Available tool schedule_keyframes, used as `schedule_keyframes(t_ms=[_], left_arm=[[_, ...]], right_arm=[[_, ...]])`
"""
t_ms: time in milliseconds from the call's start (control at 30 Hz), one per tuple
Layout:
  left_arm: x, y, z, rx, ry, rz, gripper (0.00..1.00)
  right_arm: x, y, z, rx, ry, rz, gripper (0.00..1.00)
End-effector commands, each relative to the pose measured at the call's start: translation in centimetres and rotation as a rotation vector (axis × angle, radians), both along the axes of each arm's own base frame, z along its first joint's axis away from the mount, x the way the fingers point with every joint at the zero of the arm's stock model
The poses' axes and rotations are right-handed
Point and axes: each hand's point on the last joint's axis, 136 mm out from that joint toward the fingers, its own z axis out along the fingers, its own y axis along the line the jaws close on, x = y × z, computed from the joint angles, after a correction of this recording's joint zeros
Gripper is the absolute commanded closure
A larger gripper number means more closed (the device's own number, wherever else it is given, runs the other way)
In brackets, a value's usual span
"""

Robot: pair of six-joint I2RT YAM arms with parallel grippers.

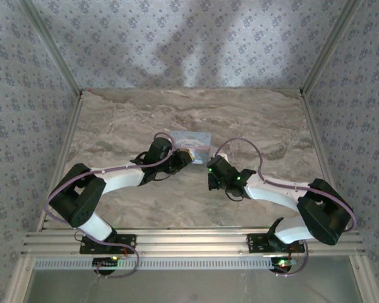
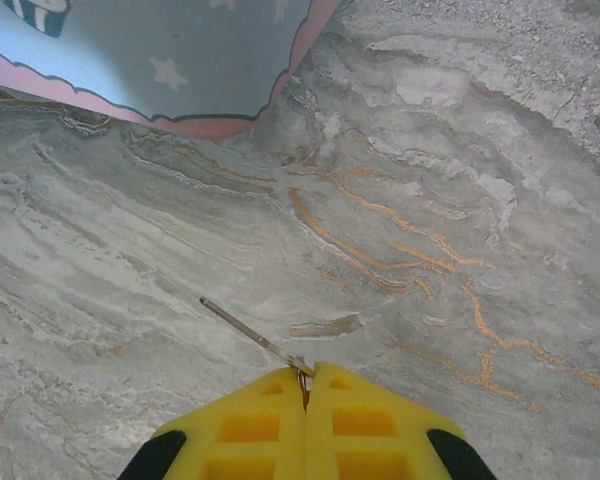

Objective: Unlock the padlock with the key

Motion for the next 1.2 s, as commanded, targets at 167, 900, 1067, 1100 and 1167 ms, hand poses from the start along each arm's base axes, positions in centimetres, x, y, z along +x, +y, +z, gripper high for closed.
schedule_keyframes(t_ms=[167,900,1067,1100,1167], left_arm=[[1.1,-1.2,3.0,-0.068,-0.070,0.010,0.89],[1.3,-1.3,3.3,-0.078,-0.064,0.013,0.89],[1.3,-1.3,3.3,-0.077,-0.061,0.014,0.89],[1.3,-1.3,3.2,-0.077,-0.061,0.015,0.89],[1.3,-1.3,3.3,-0.078,-0.062,0.014,0.89]], right_arm=[[0.1,0.2,0.1,-0.003,-0.023,0.004,1.00],[-0.1,-1.3,0.2,-0.068,-0.039,-0.009,1.00],[0.2,-0.9,0.4,-0.054,-0.052,0.004,1.00],[0.2,-0.7,0.5,-0.050,-0.056,0.009,1.00],[0.3,-0.6,0.8,-0.042,-0.065,0.014,1.00]])
